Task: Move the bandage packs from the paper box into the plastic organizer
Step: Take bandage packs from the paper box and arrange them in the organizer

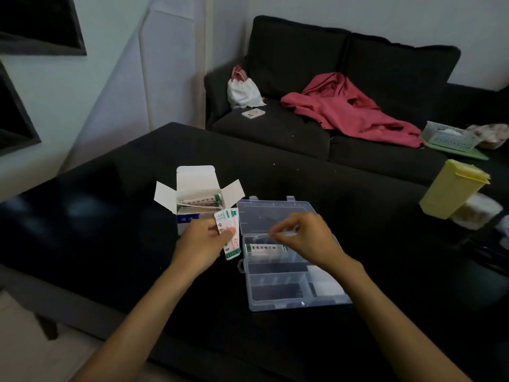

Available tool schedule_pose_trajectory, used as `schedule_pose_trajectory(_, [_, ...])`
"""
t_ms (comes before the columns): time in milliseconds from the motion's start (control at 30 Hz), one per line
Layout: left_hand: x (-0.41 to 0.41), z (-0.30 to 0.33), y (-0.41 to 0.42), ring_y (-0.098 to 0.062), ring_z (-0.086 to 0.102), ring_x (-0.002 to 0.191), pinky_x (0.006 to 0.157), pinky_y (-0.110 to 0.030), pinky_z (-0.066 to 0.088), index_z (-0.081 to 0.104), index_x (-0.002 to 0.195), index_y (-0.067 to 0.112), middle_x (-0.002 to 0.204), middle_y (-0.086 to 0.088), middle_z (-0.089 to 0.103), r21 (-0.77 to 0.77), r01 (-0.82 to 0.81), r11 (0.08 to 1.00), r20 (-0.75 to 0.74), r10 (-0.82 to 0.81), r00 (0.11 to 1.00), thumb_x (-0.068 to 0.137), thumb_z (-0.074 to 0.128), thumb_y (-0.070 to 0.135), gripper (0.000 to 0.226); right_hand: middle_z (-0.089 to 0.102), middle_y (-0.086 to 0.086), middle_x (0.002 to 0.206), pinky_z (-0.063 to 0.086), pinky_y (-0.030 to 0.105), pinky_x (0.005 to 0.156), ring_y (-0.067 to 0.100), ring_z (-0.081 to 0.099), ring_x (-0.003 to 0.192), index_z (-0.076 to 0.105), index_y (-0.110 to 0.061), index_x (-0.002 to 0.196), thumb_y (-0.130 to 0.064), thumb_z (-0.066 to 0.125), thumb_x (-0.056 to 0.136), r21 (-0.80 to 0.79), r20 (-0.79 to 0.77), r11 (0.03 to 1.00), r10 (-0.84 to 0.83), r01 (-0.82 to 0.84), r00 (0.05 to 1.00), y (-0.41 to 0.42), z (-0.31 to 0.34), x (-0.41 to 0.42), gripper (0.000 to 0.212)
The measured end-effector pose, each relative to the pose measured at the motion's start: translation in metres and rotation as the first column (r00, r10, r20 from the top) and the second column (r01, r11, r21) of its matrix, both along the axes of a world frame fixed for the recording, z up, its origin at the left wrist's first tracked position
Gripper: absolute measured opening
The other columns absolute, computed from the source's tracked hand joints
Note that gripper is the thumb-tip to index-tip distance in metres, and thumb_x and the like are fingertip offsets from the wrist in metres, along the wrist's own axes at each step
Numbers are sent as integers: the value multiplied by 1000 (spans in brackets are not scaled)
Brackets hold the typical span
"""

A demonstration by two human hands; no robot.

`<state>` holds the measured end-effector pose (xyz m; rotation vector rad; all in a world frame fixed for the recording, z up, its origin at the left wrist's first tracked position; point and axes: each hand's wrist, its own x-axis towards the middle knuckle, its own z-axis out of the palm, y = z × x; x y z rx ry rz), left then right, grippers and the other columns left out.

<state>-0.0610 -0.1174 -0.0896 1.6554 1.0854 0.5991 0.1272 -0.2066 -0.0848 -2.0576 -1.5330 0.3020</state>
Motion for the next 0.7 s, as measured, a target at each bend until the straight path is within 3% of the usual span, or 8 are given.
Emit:
schedule_pose_trajectory(100, [2, -1, 1, -16, 67, 90, 81, -35, 55, 64, 118, 13, 108, -5, 71, -1, -4, 1000, 9, 4, 1000, 92, 60, 16, 26, 66, -7, 101, 48, 21, 77, 6, 58, 92, 72, -25, 99, -30, 66, 86, -67, 257, 993, 114, -100, 960, 11, -2, 1, 15])
schedule_pose_trajectory(200, [2, 0, 1, -16, 67, 91, 79, -33, 55, 64, 118, 13, 109, -5, 71, 2, -11, 1000, 16, 11, 1000, 92, 60, 16, 27, 64, -2, 102, 44, 18, 73, 8, 57, 88, 72, -23, 100, -26, 66, 86, -108, 300, 979, 196, -171, 934, 16, -5, 2, 15])
schedule_pose_trajectory(300, [0, 0, 1, -16, 67, 93, 80, -34, 55, 65, 118, 15, 109, -4, 71, 1, -14, 1000, 26, 14, 1000, 92, 60, 16, 26, 64, -2, 107, 49, 22, 79, 6, 56, 87, 72, -23, 101, -22, 68, 85, -225, 236, 951, 264, -212, 935, 22, -4, 4, 17])
schedule_pose_trajectory(400, [-3, -1, 2, -16, 67, 93, 79, -34, 56, 65, 116, 15, 107, -3, 71, -5, -8, 1000, 34, 8, 999, 92, 60, 16, 25, 66, 1, 114, 47, 15, 72, 2, 56, 84, 70, -17, 106, -14, 65, 87, -352, -11, 898, 279, -264, 960, 23, 6, 6, 21])
schedule_pose_trajectory(500, [-5, -2, 4, -14, 67, 91, 74, -31, 55, 65, 116, 15, 106, -2, 71, -3, -8, 1000, 40, 8, 999, 92, 61, 16, 25, 64, 4, 121, 49, 21, 83, 7, 59, 101, 69, -13, 109, -5, 56, 91, -404, -162, 869, 239, -285, 958, 19, 13, 7, 23])
schedule_pose_trajectory(567, [-6, -3, 5, -13, 67, 90, 73, -30, 55, 65, 117, 15, 104, -1, 71, -3, -1, 1000, 42, 2, 999, 91, 61, 16, 26, 63, 4, 124, 47, 26, 94, 13, 57, 112, 69, -13, 108, 0, 49, 93, -337, -144, 918, 169, -209, 975, 12, 6, 4, 28])
schedule_pose_trajectory(700, [-3, -1, 1, -10, 66, 88, 69, -23, 54, 63, 117, 14, 105, -2, 70, -4, 44, 999, 69, -44, 997, 92, 59, 15, 25, 59, -1, 131, 46, 26, 92, 14, 54, 118, 65, -24, 117, -11, 48, 96, -163, -88, 983, 76, -90, 993, -6, -18, -5, 30])
